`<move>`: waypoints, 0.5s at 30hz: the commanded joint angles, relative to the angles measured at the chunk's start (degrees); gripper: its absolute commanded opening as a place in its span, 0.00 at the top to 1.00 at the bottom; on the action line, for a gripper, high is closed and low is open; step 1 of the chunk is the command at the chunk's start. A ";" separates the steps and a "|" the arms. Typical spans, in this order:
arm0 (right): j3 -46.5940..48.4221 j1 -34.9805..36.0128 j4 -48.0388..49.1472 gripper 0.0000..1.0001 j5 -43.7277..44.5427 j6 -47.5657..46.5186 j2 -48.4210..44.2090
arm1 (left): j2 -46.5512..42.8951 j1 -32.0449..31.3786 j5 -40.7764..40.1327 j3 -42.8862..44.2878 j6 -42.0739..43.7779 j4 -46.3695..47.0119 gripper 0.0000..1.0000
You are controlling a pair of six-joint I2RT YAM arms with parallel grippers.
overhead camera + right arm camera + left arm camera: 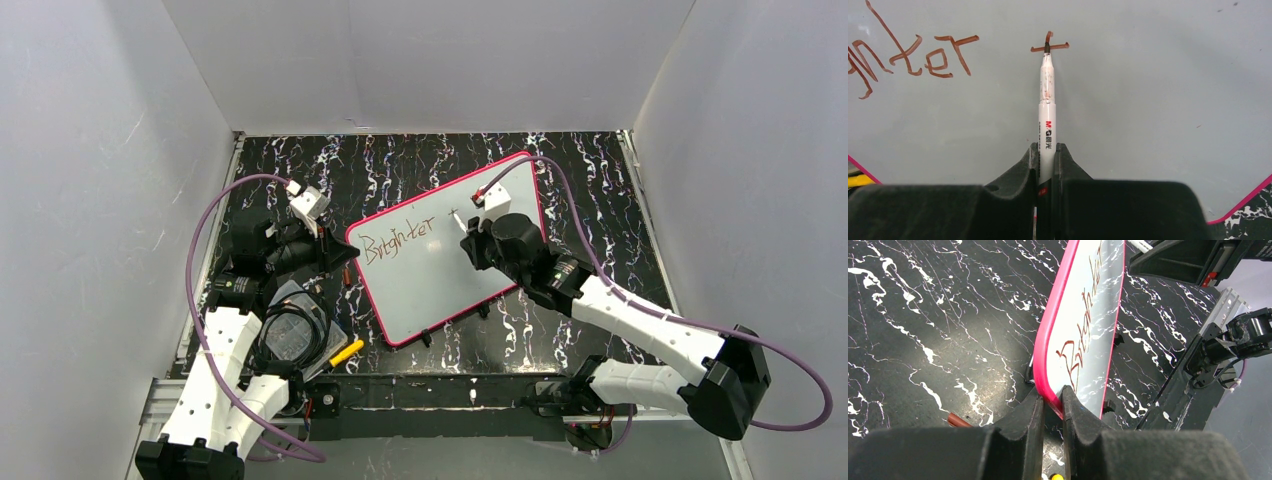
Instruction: Write a sentence on the whiteboard
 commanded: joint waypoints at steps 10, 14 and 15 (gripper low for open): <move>-3.09 0.18 -2.14 0.99 -0.19 3.78 -2.28 | -0.59 -0.27 -1.34 -0.82 4.95 -1.82 1.00; -1.50 0.15 -2.36 0.99 2.79 3.14 -1.72 | -0.67 -0.27 -1.41 -0.82 4.98 -1.82 1.00; -0.98 0.16 -2.31 0.99 3.27 2.84 -1.68 | -0.68 -0.27 -1.45 -0.88 4.98 -1.82 1.00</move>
